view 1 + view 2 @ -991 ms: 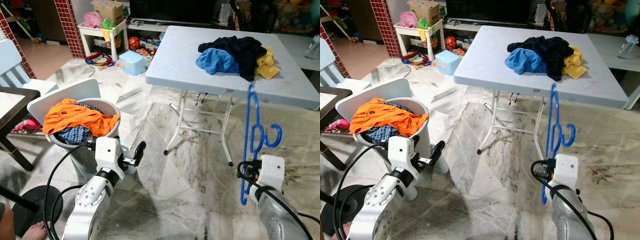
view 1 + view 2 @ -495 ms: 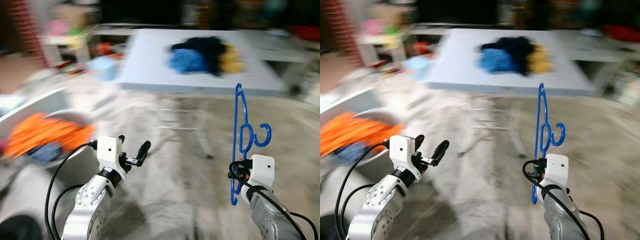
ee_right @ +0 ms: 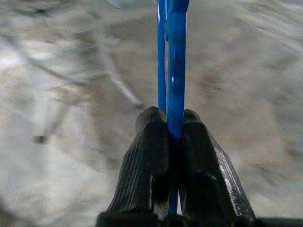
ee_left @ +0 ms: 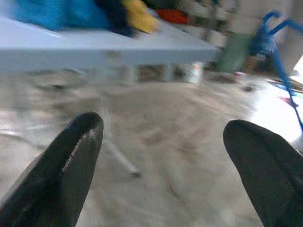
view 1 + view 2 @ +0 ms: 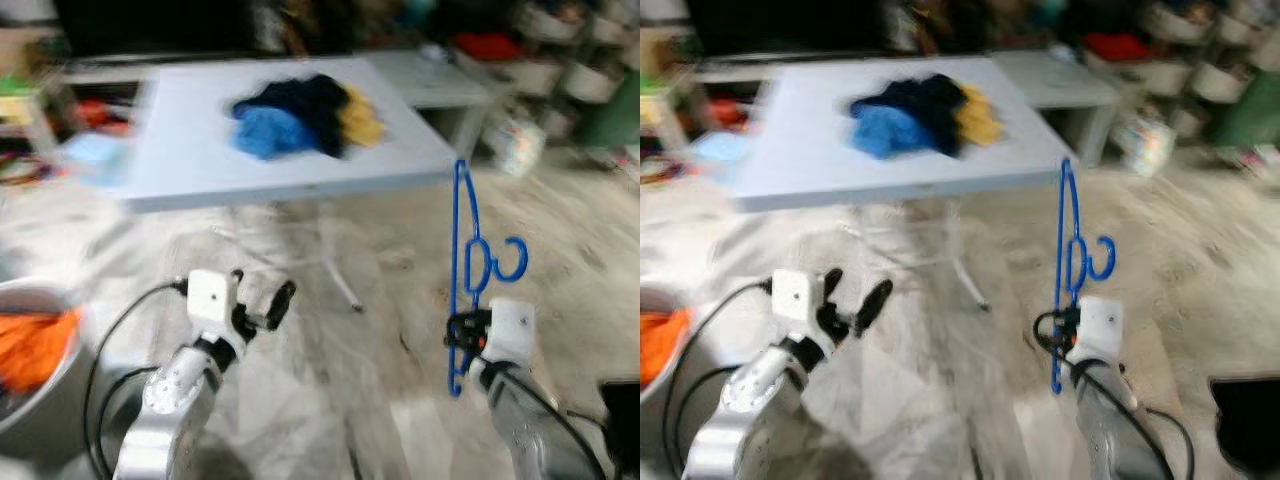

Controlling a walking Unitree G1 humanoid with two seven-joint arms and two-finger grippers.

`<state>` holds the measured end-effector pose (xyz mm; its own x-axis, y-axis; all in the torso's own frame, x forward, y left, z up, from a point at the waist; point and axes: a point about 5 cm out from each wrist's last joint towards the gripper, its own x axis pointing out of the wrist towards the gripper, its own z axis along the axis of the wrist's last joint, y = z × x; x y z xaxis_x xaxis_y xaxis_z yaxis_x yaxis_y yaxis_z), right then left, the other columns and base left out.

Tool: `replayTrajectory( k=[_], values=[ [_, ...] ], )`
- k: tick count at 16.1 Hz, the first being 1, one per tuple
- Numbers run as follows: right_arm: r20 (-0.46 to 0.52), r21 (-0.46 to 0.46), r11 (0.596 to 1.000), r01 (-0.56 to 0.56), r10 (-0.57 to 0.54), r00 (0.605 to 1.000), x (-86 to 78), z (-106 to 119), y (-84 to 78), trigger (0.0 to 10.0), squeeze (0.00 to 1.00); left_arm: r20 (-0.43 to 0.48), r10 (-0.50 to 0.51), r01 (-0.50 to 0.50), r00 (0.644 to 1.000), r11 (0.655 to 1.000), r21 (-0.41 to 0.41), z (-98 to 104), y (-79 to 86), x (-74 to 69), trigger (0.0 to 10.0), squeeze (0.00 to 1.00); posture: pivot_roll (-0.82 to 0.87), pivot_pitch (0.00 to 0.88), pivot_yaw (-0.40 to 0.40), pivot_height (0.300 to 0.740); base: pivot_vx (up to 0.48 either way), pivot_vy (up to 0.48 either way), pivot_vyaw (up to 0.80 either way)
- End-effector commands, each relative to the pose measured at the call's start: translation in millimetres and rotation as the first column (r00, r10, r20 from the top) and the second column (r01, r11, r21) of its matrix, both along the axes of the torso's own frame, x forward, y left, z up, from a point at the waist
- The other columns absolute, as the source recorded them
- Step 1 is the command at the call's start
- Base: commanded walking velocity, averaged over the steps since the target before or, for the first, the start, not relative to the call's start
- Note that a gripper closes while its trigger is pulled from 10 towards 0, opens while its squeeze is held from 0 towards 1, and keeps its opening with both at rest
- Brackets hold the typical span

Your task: Hang hanger

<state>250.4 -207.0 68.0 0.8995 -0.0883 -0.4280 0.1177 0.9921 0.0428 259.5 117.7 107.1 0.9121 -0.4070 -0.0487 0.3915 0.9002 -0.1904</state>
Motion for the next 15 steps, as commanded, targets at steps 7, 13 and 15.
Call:
replayTrajectory(
  k=[7,13,15],
  values=[
    [0.001,-0.049,0.999,-0.016,0.016,1.0,0.4,-2.0,1.0,10.0,0.0,-0.008,-0.011,0.011,1.0,1.0,0.005,0.8,-3.2,2.2,10.0,0.0,-0.05,0.009,-0.022,0.74,0.0,0.0,0.0],
    [0.013,-0.022,1.0,-0.018,0.018,1.0,1.8,0.8,2.4,10.0,0.0,-0.056,0.016,-0.018,0.998,0.999,-0.04,-0.9,-5.5,5.6,10.0,0.0,-0.06,0.006,-0.028,0.74,0.0,0.0,0.0],
    [0.014,-0.007,1.0,-0.008,0.008,1.0,2.4,2.2,1.3,10.0,0.0,-0.06,0.012,-0.015,0.998,0.999,-0.042,-1.1,-6.2,5.4,10.0,0.0,-0.06,0.006,-0.027,0.74,0.0,0.12,0.0]
  ],
)
